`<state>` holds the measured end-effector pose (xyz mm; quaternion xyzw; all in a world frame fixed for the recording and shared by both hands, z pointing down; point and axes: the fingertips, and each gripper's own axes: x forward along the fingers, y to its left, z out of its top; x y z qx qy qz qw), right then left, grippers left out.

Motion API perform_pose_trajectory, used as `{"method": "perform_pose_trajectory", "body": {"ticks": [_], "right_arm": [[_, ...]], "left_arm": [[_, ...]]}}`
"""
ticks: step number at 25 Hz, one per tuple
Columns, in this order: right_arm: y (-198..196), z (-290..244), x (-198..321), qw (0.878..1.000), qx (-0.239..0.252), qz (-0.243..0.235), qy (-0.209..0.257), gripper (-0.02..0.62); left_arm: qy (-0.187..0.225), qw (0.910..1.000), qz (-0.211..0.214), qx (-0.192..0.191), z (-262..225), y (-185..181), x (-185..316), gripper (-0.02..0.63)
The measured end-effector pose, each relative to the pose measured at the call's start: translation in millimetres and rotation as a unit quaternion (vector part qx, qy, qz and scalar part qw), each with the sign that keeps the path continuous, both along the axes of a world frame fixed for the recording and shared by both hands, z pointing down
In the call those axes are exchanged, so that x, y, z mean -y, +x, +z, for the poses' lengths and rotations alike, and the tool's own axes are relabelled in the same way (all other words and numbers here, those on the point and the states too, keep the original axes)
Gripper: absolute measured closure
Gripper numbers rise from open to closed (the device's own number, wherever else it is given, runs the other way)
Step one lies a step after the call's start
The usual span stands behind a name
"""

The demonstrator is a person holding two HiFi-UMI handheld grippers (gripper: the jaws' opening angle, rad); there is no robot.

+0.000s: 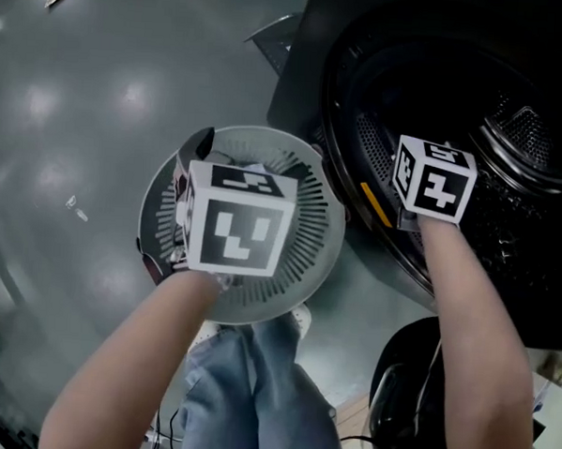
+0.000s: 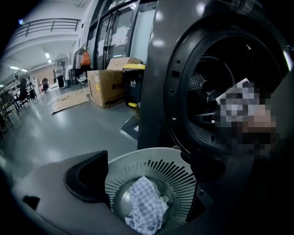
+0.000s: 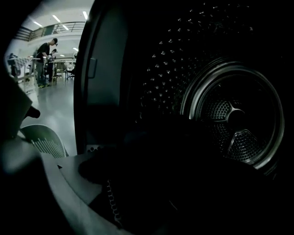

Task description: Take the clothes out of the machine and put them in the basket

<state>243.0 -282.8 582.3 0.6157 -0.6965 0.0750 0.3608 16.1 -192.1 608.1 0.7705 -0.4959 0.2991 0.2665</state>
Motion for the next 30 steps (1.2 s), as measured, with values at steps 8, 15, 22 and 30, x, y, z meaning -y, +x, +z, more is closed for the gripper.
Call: {"method": "perform_pose_trajectory", "body": {"ticks": [8, 15, 22, 30], "right_arm": [[7.5, 1.1, 20.3, 0.999, -0.011, -0.031, 0.002, 0.120], [30.3, 57.8, 37.5, 0.987, -0.071, -0.031, -0.141, 0.135], [39.5, 71.1, 20.4, 0.968, -0.156, -0.026, -0.192, 0.529], [29.8, 22.3, 4.5, 0.966, -0.236, -0.032, -0.104, 0.532]], "left_arm": [[-0.006, 0.9996, -0.003, -0.027, 1.5, 32.4, 7.4, 0.044], [0.013, 0.9995, 0.015, -0.025, 2.6, 52.9, 24.1, 0.044], [0.016, 0.9997, 0.010, -0.017, 5.2, 42.4, 26.2, 0.044], [0.003, 0.9999, 0.016, -0.003, -17.8, 36.8, 2.9, 0.044]]}}
